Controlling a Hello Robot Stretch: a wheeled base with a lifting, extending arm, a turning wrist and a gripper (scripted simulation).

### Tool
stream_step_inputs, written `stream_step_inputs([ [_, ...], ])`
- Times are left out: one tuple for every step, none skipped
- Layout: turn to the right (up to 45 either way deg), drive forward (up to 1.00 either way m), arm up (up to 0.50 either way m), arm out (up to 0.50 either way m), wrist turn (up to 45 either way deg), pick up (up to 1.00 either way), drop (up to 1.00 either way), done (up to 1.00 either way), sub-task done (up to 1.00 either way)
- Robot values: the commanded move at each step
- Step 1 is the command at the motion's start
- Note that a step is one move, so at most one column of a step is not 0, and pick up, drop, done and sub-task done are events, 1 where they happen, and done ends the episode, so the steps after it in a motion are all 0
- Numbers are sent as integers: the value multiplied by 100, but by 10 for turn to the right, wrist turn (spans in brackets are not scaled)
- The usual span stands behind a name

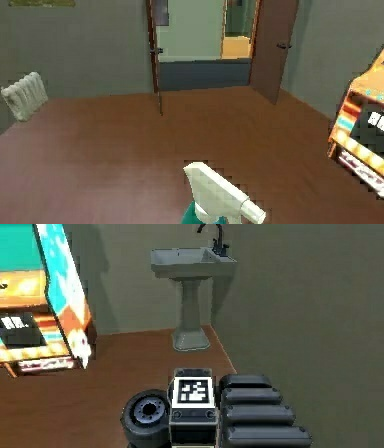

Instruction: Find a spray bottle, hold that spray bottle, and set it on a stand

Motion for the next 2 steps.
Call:
stream_step_inputs([
  [-90,0,0,0,0,0,0,0,0],
  [0,10,0,0,0,0,0,0,0],
])
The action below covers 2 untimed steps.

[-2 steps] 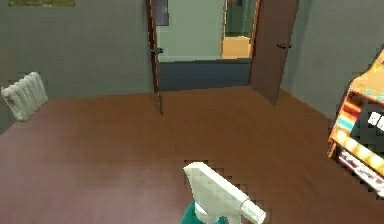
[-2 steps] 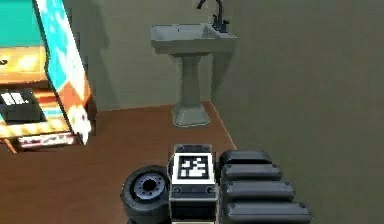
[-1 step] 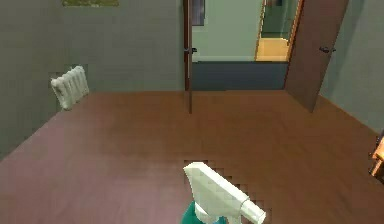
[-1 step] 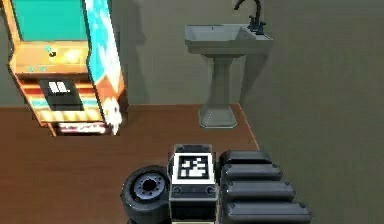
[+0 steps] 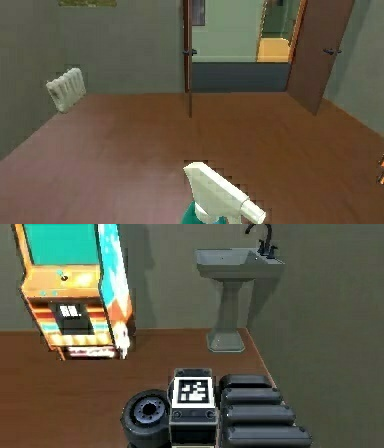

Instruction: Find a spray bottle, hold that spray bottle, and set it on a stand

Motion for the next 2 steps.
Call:
stream_step_inputs([
  [120,0,0,0,0,0,0,0,0],
  [0,100,0,0,0,0,0,0,0],
])
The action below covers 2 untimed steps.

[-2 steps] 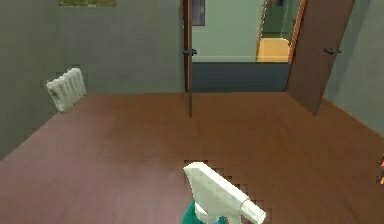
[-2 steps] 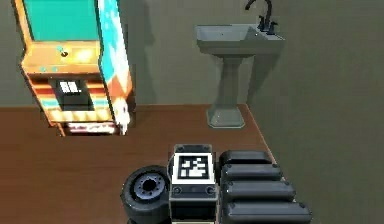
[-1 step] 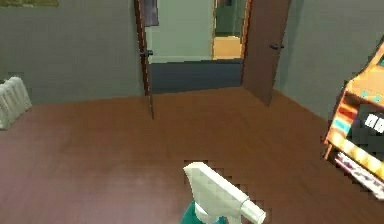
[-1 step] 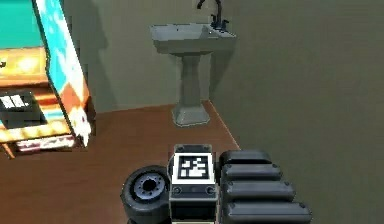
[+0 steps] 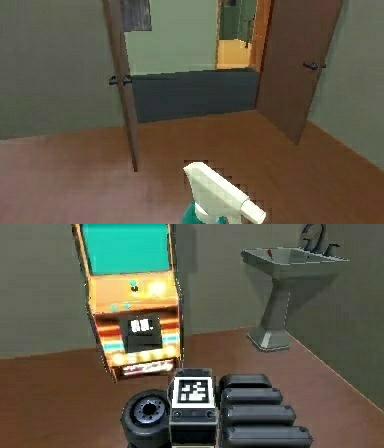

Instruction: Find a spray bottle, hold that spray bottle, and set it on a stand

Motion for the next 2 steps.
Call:
stream_step_inputs([
  [0,100,0,0,0,0,0,0,0],
  [30,0,0,0,0,0,0,0,0],
])
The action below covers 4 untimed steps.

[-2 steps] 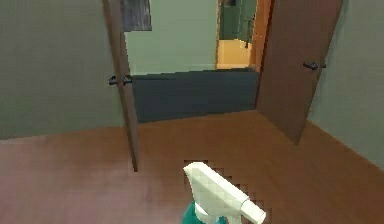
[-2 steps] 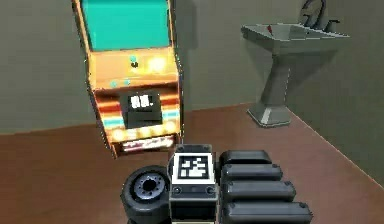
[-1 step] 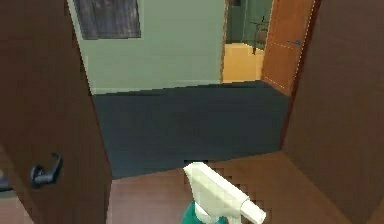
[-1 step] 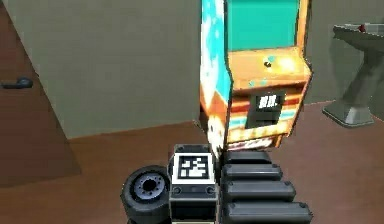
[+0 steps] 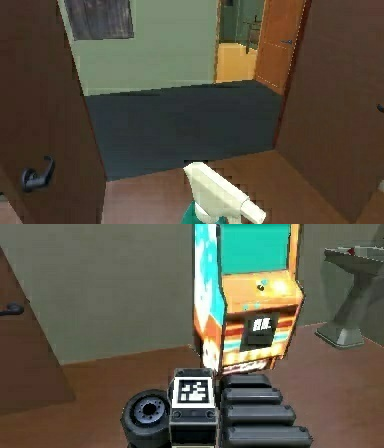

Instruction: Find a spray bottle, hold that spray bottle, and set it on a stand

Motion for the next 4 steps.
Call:
stream_step_inputs([
  [300,0,0,0,0,0,0,0,0],
  [0,45,0,0,0,0,0,0,0],
  [-390,0,0,0,0,0,0,0,0],
  [0,15,0,0,0,0,0,0,0],
])
